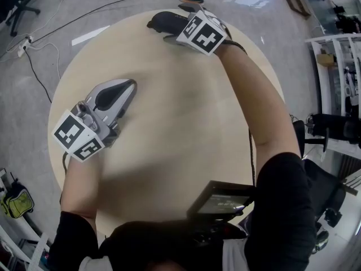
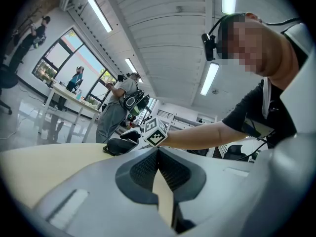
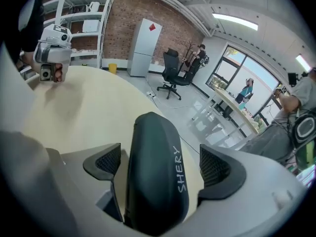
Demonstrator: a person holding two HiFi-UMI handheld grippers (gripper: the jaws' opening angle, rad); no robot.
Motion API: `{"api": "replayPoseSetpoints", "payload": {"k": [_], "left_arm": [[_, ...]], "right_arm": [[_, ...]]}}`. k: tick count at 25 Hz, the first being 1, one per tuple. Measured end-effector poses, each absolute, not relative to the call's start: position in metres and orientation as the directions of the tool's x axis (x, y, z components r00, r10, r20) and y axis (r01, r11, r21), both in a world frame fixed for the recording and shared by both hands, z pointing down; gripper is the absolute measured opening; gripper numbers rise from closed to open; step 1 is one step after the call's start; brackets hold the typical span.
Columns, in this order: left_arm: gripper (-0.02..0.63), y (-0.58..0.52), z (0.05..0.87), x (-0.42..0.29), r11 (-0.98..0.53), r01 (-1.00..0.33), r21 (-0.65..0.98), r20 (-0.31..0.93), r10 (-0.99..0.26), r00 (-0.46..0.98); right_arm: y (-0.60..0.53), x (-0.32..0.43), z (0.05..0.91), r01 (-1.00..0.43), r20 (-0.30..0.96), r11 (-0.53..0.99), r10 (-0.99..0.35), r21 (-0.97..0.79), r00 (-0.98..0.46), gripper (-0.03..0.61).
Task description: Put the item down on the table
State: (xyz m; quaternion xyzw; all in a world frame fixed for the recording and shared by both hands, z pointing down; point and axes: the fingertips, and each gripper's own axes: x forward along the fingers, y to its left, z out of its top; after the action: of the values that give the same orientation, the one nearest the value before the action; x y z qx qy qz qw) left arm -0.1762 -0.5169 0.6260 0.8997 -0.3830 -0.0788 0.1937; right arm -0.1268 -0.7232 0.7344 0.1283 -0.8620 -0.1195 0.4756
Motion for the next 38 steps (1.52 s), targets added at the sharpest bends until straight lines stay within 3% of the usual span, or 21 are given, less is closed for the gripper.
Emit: {"api": "replayPoseSetpoints", "payload": {"k": [6,11,17,24,31,38], "left_arm": [[-0.006,-0.518,0.612,-0.173,-0.637,-0.680,0.364,0.019,-0.725,0.689],[-0.006,-0.524,0.594,-0.170,-0.632,-0.708,0.317,0.040,-0.736,0.675],[-0.006,-0.519,0.558,-0.155,-0.649,-0.704,0.289,0.048,-0.724,0.688],[-0.006,-0.490,0.497,-0.112,-0.698,-0.670,0.254,0.033,-0.686,0.727],[-0.006,-0.439,0.433,-0.048,-0.773,-0.586,0.242,0.003,-0.604,0.797],[-0.006,-0.357,0.368,0.073,-0.870,-0.439,0.227,-0.038,-0.458,0.888]], "right_arm": [[-0.697,-0.122,0.709,-0.109,0.759,0.954,-0.289,0.280,-0.583,0.537],[-0.689,-0.102,0.669,-0.249,0.678,0.942,-0.334,0.223,-0.655,0.487],[-0.647,-0.060,0.624,-0.378,0.581,0.922,-0.351,0.080,-0.734,0.320],[-0.573,0.021,0.563,-0.545,0.495,0.838,-0.476,0.007,-0.727,0.025],[-0.485,0.120,0.475,-0.690,0.430,0.724,-0.615,-0.023,-0.661,0.014],[-0.356,0.246,0.392,-0.814,0.359,0.581,-0.759,-0.001,-0.543,0.012]]}}
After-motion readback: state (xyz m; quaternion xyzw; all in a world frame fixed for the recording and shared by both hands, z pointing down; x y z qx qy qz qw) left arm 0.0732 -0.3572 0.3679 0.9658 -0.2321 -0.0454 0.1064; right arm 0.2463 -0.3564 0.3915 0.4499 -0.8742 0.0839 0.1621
